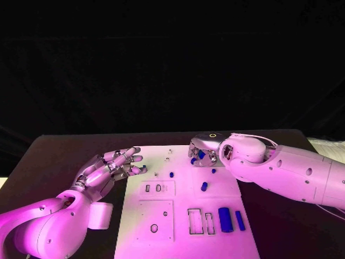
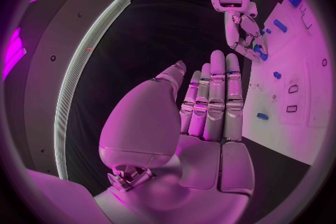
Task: Assemble the parts on the task board
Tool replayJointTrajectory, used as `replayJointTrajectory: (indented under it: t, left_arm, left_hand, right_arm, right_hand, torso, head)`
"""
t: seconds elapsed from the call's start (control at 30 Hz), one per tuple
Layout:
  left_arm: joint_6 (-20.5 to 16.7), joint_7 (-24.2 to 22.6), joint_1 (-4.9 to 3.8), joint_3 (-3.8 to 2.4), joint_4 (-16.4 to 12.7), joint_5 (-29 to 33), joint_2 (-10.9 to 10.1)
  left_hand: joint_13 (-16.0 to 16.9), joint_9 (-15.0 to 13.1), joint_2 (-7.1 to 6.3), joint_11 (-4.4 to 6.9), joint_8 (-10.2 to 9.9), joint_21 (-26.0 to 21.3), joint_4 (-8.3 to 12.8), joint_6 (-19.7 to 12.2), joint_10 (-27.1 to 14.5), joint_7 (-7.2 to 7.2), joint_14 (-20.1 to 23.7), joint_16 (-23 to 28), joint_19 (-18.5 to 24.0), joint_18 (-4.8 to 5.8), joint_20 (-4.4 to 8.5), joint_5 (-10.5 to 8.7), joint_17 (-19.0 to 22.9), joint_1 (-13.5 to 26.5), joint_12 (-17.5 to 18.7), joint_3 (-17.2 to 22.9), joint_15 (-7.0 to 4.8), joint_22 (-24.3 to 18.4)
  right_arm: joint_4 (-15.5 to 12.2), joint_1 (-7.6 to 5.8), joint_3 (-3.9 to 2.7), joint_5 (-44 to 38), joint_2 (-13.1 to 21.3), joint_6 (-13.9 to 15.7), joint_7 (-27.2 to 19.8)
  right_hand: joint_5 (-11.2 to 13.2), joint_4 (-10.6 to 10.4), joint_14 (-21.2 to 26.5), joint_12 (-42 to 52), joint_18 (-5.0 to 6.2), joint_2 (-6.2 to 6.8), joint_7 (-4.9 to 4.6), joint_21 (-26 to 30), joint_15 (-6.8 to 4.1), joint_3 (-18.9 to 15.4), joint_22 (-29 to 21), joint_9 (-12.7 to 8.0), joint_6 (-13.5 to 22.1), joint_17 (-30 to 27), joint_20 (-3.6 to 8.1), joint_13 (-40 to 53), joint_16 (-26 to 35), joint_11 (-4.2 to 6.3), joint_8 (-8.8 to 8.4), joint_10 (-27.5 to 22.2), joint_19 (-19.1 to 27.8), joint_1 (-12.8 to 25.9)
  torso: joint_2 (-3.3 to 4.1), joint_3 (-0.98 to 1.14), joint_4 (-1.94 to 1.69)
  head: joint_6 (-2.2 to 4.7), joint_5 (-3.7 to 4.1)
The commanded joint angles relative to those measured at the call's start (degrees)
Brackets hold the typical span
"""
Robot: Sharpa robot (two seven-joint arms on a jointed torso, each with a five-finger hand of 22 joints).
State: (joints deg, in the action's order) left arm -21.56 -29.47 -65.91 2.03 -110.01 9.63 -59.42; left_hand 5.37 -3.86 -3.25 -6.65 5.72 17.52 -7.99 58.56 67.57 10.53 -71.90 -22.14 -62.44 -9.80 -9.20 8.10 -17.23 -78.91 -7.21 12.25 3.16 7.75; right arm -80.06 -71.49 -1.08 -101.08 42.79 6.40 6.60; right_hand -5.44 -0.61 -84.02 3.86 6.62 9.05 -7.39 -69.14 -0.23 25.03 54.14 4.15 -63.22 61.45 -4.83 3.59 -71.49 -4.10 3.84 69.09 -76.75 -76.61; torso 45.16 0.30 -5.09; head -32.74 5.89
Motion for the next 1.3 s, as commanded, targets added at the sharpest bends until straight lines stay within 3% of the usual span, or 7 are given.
replayJointTrajectory:
  t: [0.03,0.37,0.53,0.63,1.0,1.17,1.3]
  left_arm:
    - [1.1,-0.1,-0.08,-0.05,-0.1,0.1,0.0]
    - [1.1,0.1,-0.08,-0.05,-0.1,0.1,0.0]
    - [1.1,0.2,-0.08,-0.05,0.0,0.1,0.0]
    - [1.1,0.3,-0.08,-0.05,0.0,0.1,0.0]
    - [1.1,0.6,-0.08,-0.05,0.0,0.1,-0.1]
    - [1.2,0.6,-0.08,-0.05,0.0,0.1,-0.1]
    - [1.4,0.5,-0.08,-0.05,0.0,0.1,0.0]
  left_hand:
    - [-0.1,0.1,-0.23,-0.26,-0.3,0.2,0.0,0.0,-0.2,0.4,0.4,-0.3,0.2,-0.55,-0.3,-0.28,-0.1,0.5,0.4,0.2,0.03,0.0]
    - [-0.1,0.1,-0.16,-0.28,-0.4,0.2,-0.1,-0.1,-0.2,0.43,0.5,-0.4,0.3,-0.55,-0.33,-0.28,-0.2,0.7,0.4,0.3,0.06,0.0]
    - [-0.1,0.1,-0.1,-0.29,-0.4,0.2,-0.1,-0.1,-0.2,0.43,0.6,-0.4,0.3,-0.55,-0.34,-0.28,-0.3,0.7,0.4,0.3,0.07,0.0]
    - [-0.1,0.1,-0.1,-0.29,-0.4,0.2,-0.1,-0.1,-0.2,0.43,0.6,-0.4,0.3,-0.55,-0.34,-0.28,-0.3,0.7,0.4,0.3,0.07,0.0]
    - [-0.1,0.1,-0.03,-0.34,-0.5,0.2,0.1,-0.3,-0.4,0.5,0.8,-0.7,0.3,-0.57,-0.36,-0.26,-0.6,0.6,0.6,0.6,0.08,0.1]
    - [-0.1,0.1,-0.02,-0.38,-0.6,0.2,0.2,-0.3,-0.5,0.54,1.0,-0.8,0.4,-0.56,-0.38,-0.25,-0.7,0.5,0.7,0.8,0.11,0.1]
    - [-0.1,0.1,-0.25,-0.46,-0.7,0.2,0.2,-0.4,-0.6,0.61,1.2,-0.8,0.5,-0.55,-0.43,-0.29,-0.8,0.6,0.7,0.8,0.18,0.0]
  right_arm:
    - [0.3,-0.01,0.0,-1.2,-0.2,-1.4,0.5]
    - [0.6,0.01,0.02,-1.5,-0.5,-2.0,0.4]
    - [0.5,0.02,0.02,-2.3,-0.5,-1.0,0.5]
    - [0.0,0.04,0.02,-2.7,-0.3,0.7,0.3]
    - [-0.9,-0.13,-0.01,-3.2,-0.7,9.5,1.8]
    - [-0.1,-0.41,-0.01,-3.2,-2.2,11.4,2.5]
    - [1.4,-0.59,0.0,-3.3,-3.8,12.4,2.6]
  right_hand:
    - [0.0,-0.5,-2.8,-0.3,-0.48,-0.06,-0.13,-0.4,-0.17,0.1,0.3,0.1,-0.2,0.2,0.07,0.0,-0.4,-0.15,-0.06,0.0,-0.5,-0.6]
    - [-0.1,-0.9,-2.7,0.0,-0.91,-1.51,0.26,-3.0,-0.54,1.5,3.7,0.5,-1.9,1.6,0.11,0.2,-2.0,0.34,0.45,1.8,-1.2,-1.5]
    - [2.3,-0.7,-2.6,0.6,-2.35,-3.57,0.92,-8.4,-1.23,2.8,12.5,1.2,-4.5,2.0,0.54,0.6,-2.6,1.21,1.41,4.8,-4.5,-2.9]
    - [2.5,-0.6,-2.6,0.5,-2.53,-4.23,1.06,-9.2,-1.45,3.2,13.7,1.5,-5.1,2.3,0.83,0.6,-2.9,1.45,1.59,5.7,-4.8,-3.2]
    - [2.5,-0.5,-2.5,0.0,-3.2,-4.12,1.02,-11.5,-1.66,3.3,17.6,2.0,-5.5,2.8,1.08,0.6,-3.5,1.57,1.55,6.5,-6.0,-2.9]
    - [2.5,-0.4,-2.5,-0.1,-3.24,-4.0,0.98,-11.7,-1.68,3.3,17.8,2.0,-5.4,2.7,1.07,0.6,-3.5,1.56,1.46,6.4,-6.1,-3.0]
    - [2.5,-0.3,-2.5,-0.3,-3.23,-3.94,0.86,-11.8,-1.64,3.4,17.9,2.1,-5.2,2.7,1.04,0.5,-3.6,1.48,1.28,6.2,-6.1,-3.1]
  torso:
    - [0.12,0.0,-0.04]
    - [0.37,-0.08,-0.17]
    - [0.39,-0.14,-0.31]
    - [0.47,-0.18,-0.43]
    - [0.59,-0.41,-0.75]
    - [0.66,-0.5,-0.92]
    - [0.63,-0.7,-0.98]
  head:
    - [0.01,-0.01]
    - [-0.1,0.06]
    - [-0.19,0.22]
    - [-0.17,0.29]
    - [0.09,0.03]
    - [0.32,0.06]
    - [0.33,0.33]
